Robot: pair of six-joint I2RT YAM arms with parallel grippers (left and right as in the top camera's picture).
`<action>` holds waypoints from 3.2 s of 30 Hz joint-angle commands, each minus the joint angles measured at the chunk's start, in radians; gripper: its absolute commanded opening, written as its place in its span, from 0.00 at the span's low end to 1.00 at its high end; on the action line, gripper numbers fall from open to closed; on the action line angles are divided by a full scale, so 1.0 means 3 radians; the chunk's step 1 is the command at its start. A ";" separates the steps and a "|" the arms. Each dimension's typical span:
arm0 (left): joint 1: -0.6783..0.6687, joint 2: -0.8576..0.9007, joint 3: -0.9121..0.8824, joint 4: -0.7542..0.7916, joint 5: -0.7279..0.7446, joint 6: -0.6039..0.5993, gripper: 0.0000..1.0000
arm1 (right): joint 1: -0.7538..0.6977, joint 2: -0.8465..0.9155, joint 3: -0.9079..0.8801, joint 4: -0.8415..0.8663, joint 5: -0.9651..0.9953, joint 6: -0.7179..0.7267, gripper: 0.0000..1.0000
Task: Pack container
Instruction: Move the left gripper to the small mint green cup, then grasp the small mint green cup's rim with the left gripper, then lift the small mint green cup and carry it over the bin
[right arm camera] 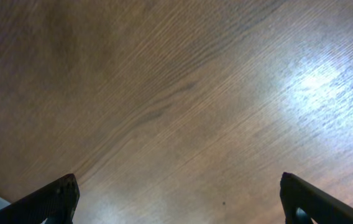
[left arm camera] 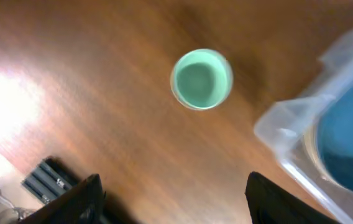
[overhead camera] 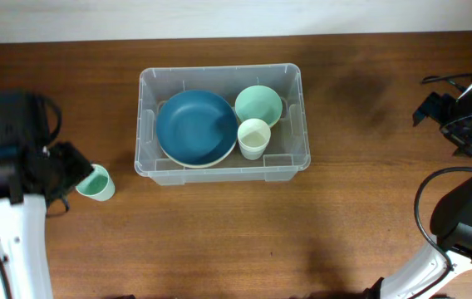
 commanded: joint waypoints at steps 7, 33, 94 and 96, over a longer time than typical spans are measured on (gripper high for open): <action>0.0501 -0.0083 -0.1012 0.0830 0.0360 -0.0116 0.74 | 0.0009 0.0000 0.0001 0.0004 0.0031 0.0027 0.99; 0.0671 0.1546 -0.1043 0.1591 0.0638 -0.0114 0.61 | 0.0009 0.0000 0.0001 0.0004 0.0031 0.0027 0.99; -0.2430 0.2406 0.1684 0.1087 0.0806 0.0988 0.01 | 0.0009 0.0000 0.0001 0.0004 0.0031 0.0027 0.99; -0.2424 0.2406 0.1684 0.1030 0.0752 0.0988 0.01 | 0.0009 0.0000 0.0001 0.0003 0.0031 0.0027 0.99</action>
